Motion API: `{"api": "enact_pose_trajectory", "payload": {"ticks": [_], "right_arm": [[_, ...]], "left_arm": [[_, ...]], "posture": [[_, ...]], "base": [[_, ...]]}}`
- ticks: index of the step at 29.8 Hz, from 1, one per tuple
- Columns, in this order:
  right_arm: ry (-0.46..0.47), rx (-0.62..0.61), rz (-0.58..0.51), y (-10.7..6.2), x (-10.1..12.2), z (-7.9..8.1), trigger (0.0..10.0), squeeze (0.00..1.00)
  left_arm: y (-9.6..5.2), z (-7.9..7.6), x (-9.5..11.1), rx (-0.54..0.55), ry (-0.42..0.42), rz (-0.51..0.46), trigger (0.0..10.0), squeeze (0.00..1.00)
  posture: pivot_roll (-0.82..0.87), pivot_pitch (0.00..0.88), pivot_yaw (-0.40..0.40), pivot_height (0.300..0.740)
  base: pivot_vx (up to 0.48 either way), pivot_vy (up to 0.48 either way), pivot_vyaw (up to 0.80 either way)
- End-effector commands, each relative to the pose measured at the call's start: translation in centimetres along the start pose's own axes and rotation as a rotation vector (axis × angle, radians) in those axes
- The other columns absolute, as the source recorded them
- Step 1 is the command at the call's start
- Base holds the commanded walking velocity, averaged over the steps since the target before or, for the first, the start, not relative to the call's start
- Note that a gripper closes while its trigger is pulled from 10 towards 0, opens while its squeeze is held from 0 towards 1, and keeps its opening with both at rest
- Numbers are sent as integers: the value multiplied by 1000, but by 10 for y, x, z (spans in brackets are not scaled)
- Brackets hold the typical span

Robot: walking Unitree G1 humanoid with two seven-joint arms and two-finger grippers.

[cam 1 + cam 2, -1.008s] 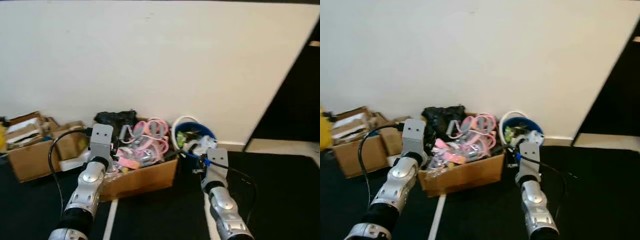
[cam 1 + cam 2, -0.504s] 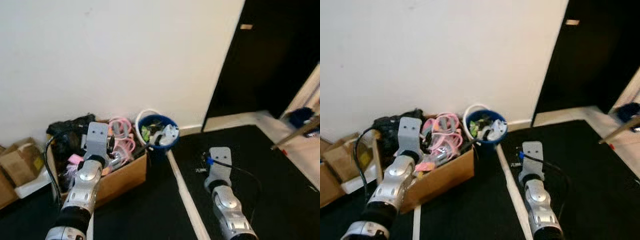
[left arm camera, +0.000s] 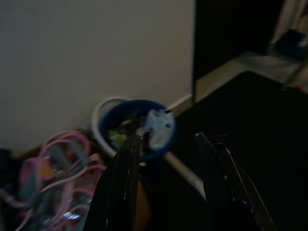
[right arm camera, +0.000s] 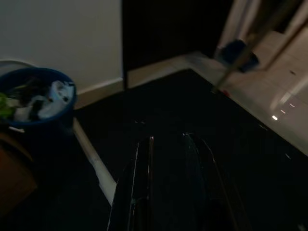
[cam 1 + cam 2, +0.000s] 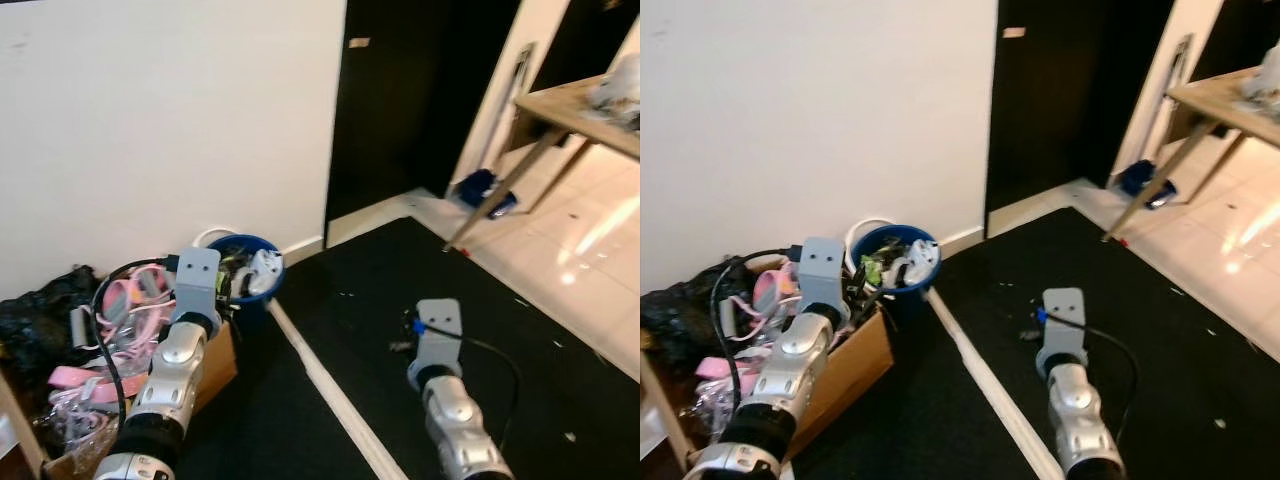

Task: Picking trash to rubbish bin

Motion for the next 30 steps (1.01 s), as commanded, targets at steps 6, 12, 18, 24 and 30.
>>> {"api": "enact_pose_trajectory", "payload": {"ticks": [6,12,18,24,30], "right_arm": [[11,6,25,-2,-5,4,10000,0],[10,5,24,-2,-5,4,10000,0],[9,4,24,-3,-5,3,10000,0],[7,6,26,-3,-6,3,10000,0],[5,8,26,-3,-6,3,10000,0]], "left_arm": [[-1,1,-5,1,4,20,10000,0],[0,0,-5,-1,3,18,10000,0],[0,0,-4,-3,2,16,10000,0],[0,-1,-5,-5,1,18,10000,0],[0,-1,-6,-5,0,21,10000,0]], "posture": [[-13,51,39,740],[-14,51,41,740],[-15,50,42,740],[-13,51,39,740],[-13,52,39,740]], "base": [[0,0,-800],[0,0,-800],[0,0,-800],[0,0,-800],[0,0,-800]]}}
Point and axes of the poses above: a point about 5 cm out from each wrist's last joint towards the gripper, its own y axis pointing out of the wrist towards the gripper, its own x axis along the axis of the wrist's last joint, z = x × y, the point moved 1 cm from there along y, pointing out of the wrist towards the gripper, and after that the axes turned 3 degrees about y, right-handed, at the moved point
